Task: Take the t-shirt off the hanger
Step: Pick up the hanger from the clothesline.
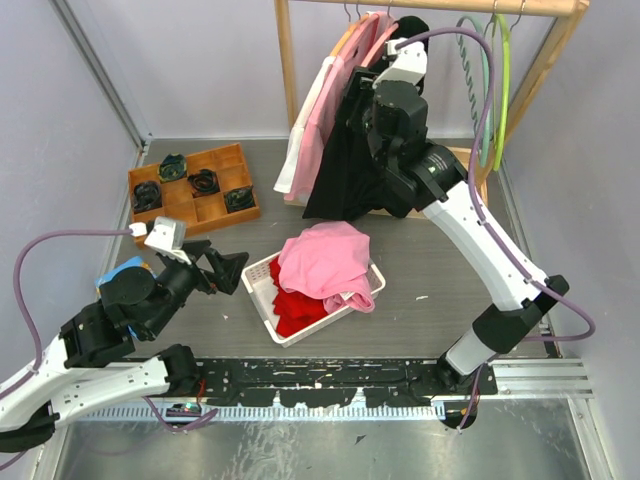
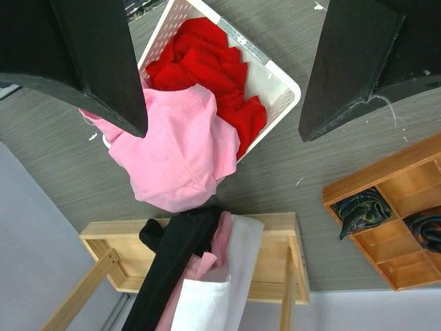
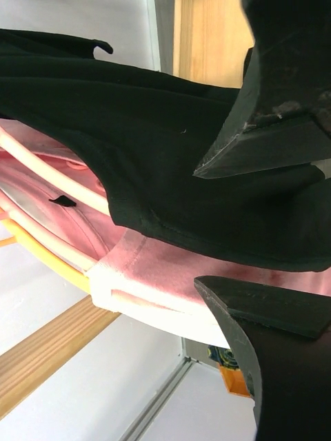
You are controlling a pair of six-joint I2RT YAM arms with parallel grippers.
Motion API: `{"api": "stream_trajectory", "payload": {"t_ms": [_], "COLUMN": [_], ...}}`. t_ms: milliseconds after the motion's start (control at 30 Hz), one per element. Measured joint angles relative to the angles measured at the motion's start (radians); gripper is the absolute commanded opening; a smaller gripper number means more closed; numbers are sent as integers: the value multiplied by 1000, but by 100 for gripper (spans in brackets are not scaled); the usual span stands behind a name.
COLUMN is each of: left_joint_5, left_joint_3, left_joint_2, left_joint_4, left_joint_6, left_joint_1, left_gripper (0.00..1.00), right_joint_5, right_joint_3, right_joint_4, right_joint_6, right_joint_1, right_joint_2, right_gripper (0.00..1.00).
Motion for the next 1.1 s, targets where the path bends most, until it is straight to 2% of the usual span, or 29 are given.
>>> {"api": "stream_trajectory", "payload": {"t_ms": [333, 733, 933, 1100], "left_joint_5": [0, 0, 0, 0], "left_joint_3": [0, 0, 0, 0], "left_joint_2": [-23, -31, -31, -31], "left_joint_4": [0, 0, 0, 0], "left_joint_6": [7, 16, 18, 19], "left_joint_1": [0, 0, 0, 0], "left_gripper": [98, 98, 98, 98], "right_joint_5": [19, 100, 108, 108], "right_joint_3": [97, 117, 117, 127], "right_joint_4": [-66, -137, -167, -187], "right_joint_6": [43, 53, 51, 37], "right_joint_1": [0, -16, -69, -101], "right_joint_2": [92, 116, 116, 116], "right_gripper": [64, 63, 60, 53]}}
